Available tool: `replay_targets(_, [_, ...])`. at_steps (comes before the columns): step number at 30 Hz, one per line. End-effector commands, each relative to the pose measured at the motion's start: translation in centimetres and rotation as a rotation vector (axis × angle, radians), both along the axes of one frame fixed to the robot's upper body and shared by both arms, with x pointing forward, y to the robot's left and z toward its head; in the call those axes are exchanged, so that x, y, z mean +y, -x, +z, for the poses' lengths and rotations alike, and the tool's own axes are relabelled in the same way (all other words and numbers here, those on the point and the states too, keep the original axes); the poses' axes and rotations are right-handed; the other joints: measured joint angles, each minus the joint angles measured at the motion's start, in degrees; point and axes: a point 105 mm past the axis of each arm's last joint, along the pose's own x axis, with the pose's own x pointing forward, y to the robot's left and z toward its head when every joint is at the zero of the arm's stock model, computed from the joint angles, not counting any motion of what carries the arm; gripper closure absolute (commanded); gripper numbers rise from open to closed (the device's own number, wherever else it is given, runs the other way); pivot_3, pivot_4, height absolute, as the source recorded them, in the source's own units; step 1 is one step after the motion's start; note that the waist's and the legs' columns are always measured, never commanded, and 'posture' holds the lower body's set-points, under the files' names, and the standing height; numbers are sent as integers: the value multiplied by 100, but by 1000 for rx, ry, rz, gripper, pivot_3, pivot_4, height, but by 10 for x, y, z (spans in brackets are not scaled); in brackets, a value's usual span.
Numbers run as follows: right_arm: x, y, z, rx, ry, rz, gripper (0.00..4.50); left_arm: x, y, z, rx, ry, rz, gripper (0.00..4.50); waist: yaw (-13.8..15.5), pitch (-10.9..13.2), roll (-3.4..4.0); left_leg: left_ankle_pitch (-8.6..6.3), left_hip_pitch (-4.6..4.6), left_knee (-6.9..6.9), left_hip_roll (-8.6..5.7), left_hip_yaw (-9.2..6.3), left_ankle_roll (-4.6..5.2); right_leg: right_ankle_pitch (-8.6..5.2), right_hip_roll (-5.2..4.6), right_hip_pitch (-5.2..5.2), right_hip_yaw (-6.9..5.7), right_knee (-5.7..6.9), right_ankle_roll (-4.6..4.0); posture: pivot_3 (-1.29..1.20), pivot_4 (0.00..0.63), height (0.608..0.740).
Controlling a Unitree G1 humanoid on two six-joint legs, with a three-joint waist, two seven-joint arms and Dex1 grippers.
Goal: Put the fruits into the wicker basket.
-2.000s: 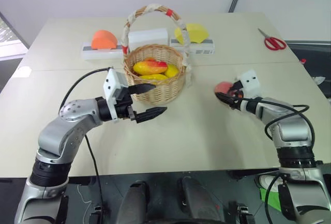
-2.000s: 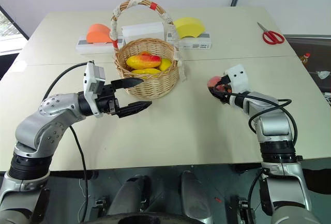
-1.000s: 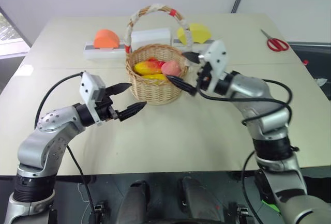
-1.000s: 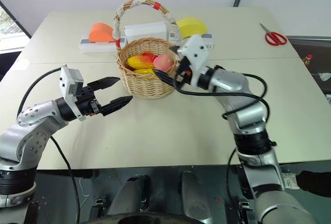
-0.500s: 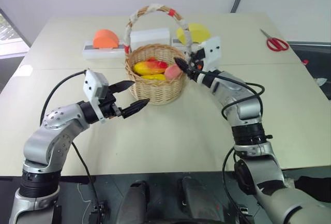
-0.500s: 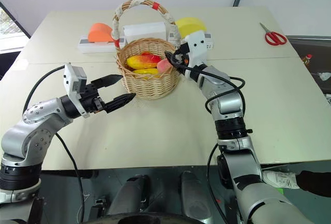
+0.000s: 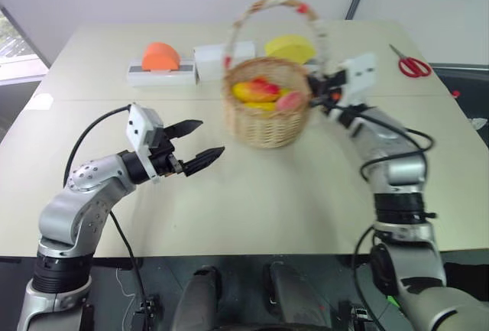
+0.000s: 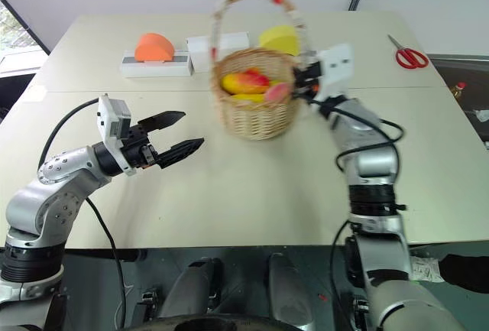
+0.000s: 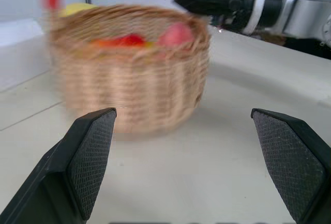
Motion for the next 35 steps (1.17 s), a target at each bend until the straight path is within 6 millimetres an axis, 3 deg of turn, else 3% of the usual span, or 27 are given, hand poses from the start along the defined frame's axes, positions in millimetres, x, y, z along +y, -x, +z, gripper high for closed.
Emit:
replay_targets(1, [-58,15,14,-76,-8,-205,4340,-8,-3,6,-35,12,-31,0,1,0,0,0,0,-1,-1,5,0,0,1,0,0,-2,0,0,150,740])
replay_targets(4, [-73,14,4,-58,-52,-266,4340,-10,-7,6,-36,17,-37,0,-124,0,2,0,7,0,2,34,1,0,12,0,8,-2,0,0,150,740])
replay_targets(12, [-91,33,10,-100,-74,-322,250,1,-16,3,-28,17,23,0,-169,-5,10,1,19,-2,16,36,1,0,30,0,13,15,-1,0,150,740])
replay_targets(16, [-91,51,4,-89,-31,-241,250,19,-22,-7,0,7,104,0,-149,-5,10,0,11,-1,14,33,2,0,16,2,13,9,0,0,150,740])
replay_targets(18, [-78,60,-4,-60,-12,-130,250,35,-27,-16,31,7,182,0,-142,-5,10,0,11,0,11,33,3,0,11,3,13,8,0,0,150,740])
replay_targets(22, [-35,74,-25,23,82,121,250,62,-32,-37,82,-20,306,0,-187,-5,11,-1,19,0,15,23,4,0,17,7,13,8,1,0,150,740])
replay_targets(25, [24,88,-57,139,140,407,250,76,-33,-50,100,-13,394,0,-190,-6,11,-1,28,1,16,20,3,0,20,11,15,11,1,0,150,740])
replay_targets(26, [34,91,-63,159,139,454,250,78,-32,-52,100,-12,410,0,-189,-6,11,-1,37,0,21,18,3,-1,22,20,14,10,1,0,150,740])
replay_targets(31, [56,76,-85,188,98,476,250,83,-29,-63,112,-11,462,0,-157,-7,9,-1,37,2,20,14,3,-1,15,25,12,8,1,0,150,740])
replay_targets(35, [59,66,-92,189,81,467,250,82,-23,-64,107,-3,449,0,-146,-7,9,-1,34,1,16,12,3,-1,10,24,11,6,1,0,150,740])
